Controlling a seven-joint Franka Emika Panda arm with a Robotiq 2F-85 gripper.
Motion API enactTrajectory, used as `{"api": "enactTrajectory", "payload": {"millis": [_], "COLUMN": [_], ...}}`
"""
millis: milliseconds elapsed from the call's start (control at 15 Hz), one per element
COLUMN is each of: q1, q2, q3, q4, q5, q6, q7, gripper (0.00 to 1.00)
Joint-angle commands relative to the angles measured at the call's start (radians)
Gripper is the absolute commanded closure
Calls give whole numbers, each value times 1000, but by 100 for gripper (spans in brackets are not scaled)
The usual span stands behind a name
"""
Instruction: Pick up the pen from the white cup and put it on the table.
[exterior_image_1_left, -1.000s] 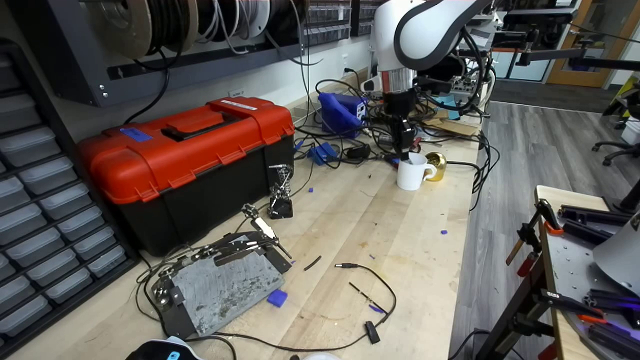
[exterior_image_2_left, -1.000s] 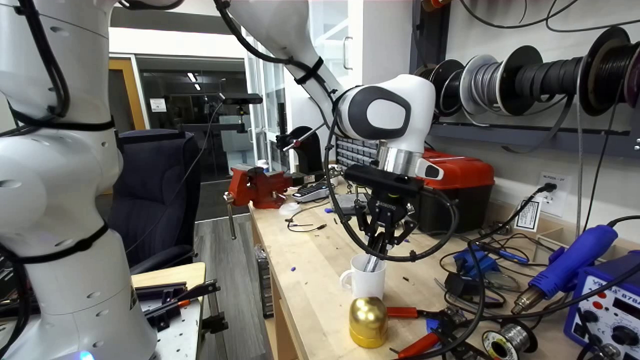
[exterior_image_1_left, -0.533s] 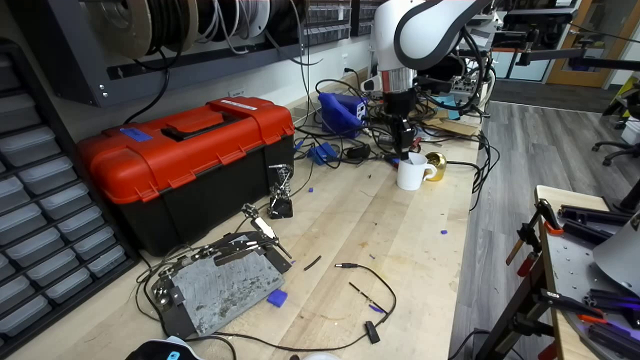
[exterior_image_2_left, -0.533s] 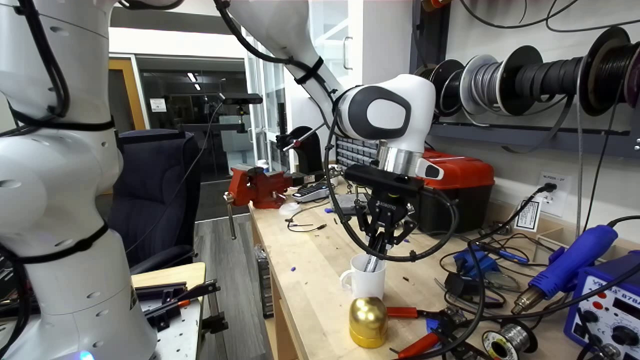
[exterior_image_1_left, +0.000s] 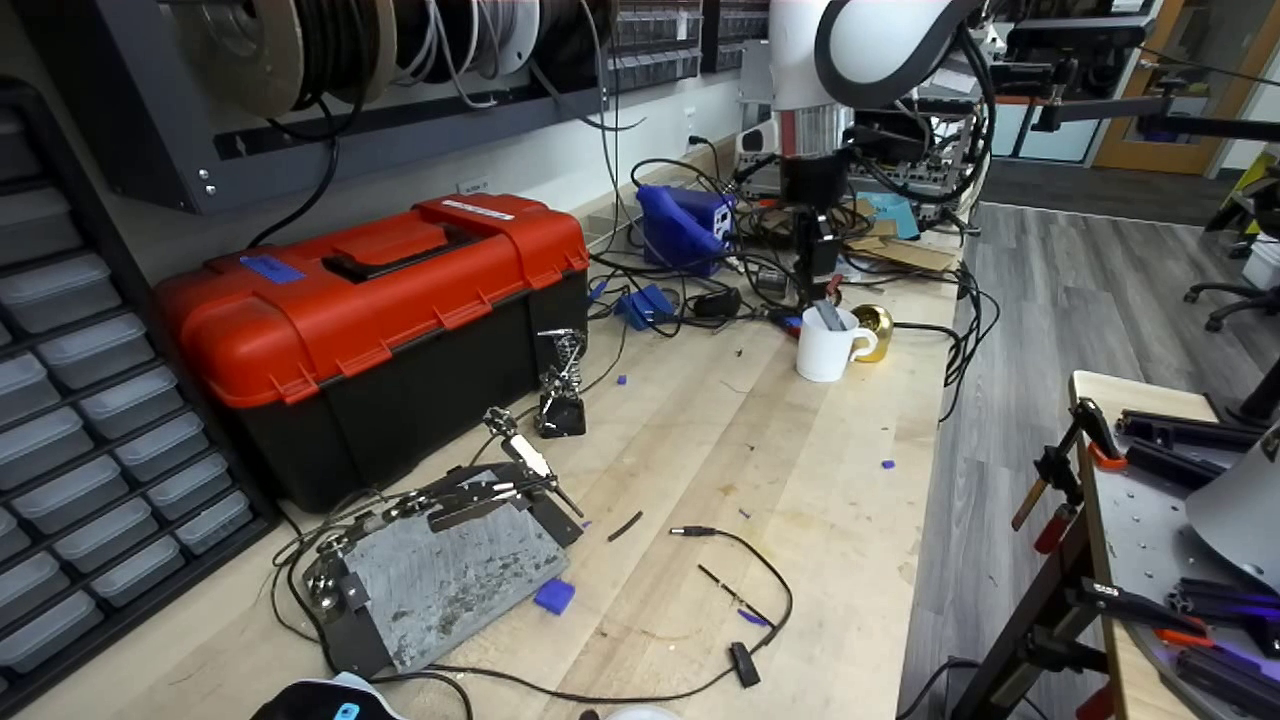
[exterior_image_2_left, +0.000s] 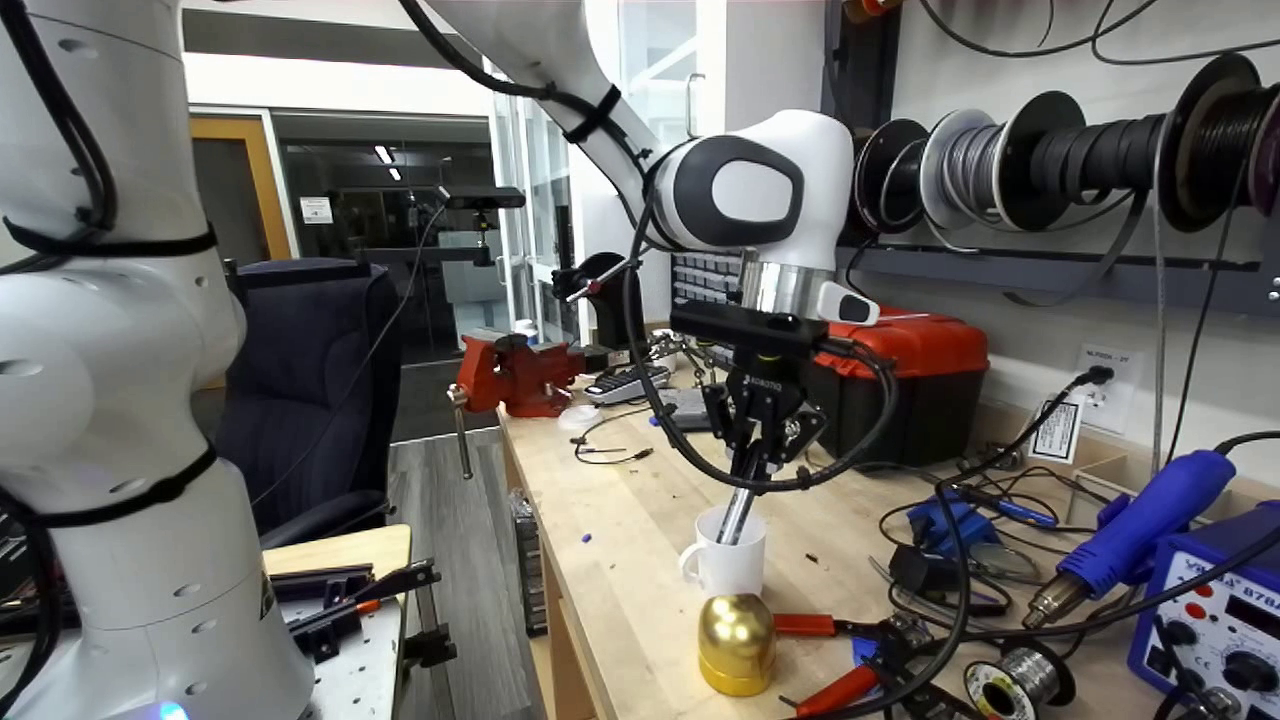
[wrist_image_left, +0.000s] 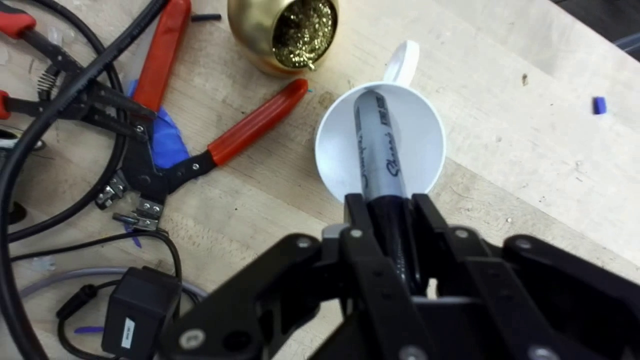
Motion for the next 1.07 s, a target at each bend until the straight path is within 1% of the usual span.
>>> {"api": "enactTrajectory", "payload": {"millis": [0, 133, 333, 533, 800, 1000], "q1": [8, 19, 38, 67, 112, 130], "q2": [-135, -175, -216, -222, -138, -60], "q3": [6, 13, 32, 60, 98, 114], "q4": [-84, -79, -40, 18, 152, 228], "q5": [-49, -74, -93, -114, -105, -94], "q6": [12, -14, -70, -156, -321, -378], "q7": [86, 121, 147, 161, 120, 94], "gripper": [96, 96, 96, 96, 96, 96]}}
